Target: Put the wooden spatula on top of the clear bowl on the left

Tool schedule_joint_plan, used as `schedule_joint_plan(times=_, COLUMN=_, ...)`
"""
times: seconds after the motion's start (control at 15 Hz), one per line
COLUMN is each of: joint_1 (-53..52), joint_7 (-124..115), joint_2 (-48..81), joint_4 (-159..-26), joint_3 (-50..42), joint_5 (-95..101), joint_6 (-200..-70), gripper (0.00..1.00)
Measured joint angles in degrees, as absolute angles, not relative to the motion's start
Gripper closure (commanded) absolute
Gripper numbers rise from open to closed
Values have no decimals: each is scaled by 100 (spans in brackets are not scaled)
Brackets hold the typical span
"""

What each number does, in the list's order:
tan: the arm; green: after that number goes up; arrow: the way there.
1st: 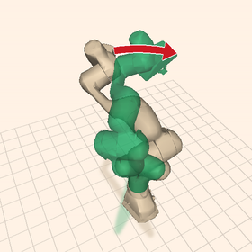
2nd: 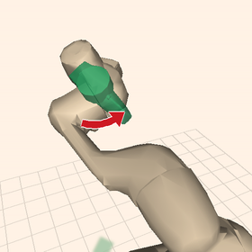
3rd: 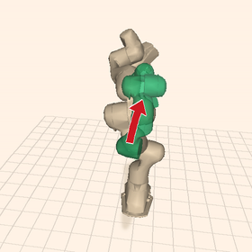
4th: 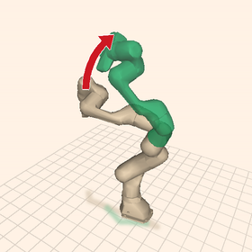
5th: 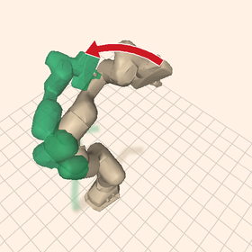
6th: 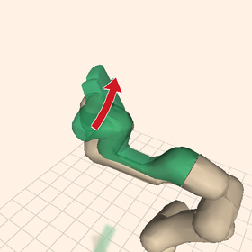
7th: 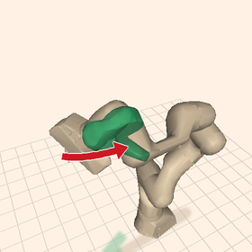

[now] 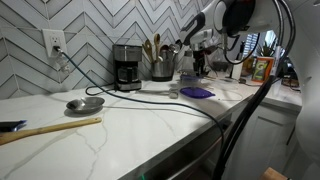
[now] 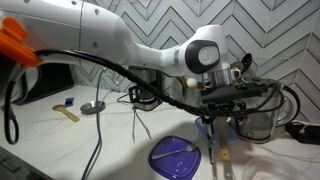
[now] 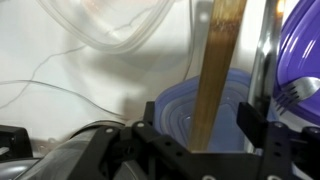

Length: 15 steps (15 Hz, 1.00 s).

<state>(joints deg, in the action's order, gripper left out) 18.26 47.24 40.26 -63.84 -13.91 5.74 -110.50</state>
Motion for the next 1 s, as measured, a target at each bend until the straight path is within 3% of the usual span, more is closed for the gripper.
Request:
schedule_joint_plan(times=0.27, joint_1=1829, joint_7=4717, joint_2=3999, joint_4=-6284, joint_3=-1397, joint_5=572, joint_6=-11050, gripper=30)
schedule_joint_plan(times=0.53, joint_1=1828, joint_7=4651, joint_2=3929, joint_4=-6256, joint_3=-1401, joint_5=564, joint_6=-11049, gripper=12)
schedule_joint_plan(times=0.67, joint_1=1818, joint_7=4633, joint_2=3832, joint_4=-6301, joint_3=-1395, joint_5=546, joint_6=-11024, gripper=11)
schedule_joint_plan(times=0.73, joint_1=1812, joint_7=4617, joint_2=3767, joint_4=-6348, joint_3=-1386, joint_5=534, joint_6=-11004, gripper=3)
schedule_joint_plan(times=1.0, joint_1=1748, joint_7=4534, joint_2=3347, joint_4=-6787, joint_3=-1351, joint_5=463, joint_6=-10939, gripper=0)
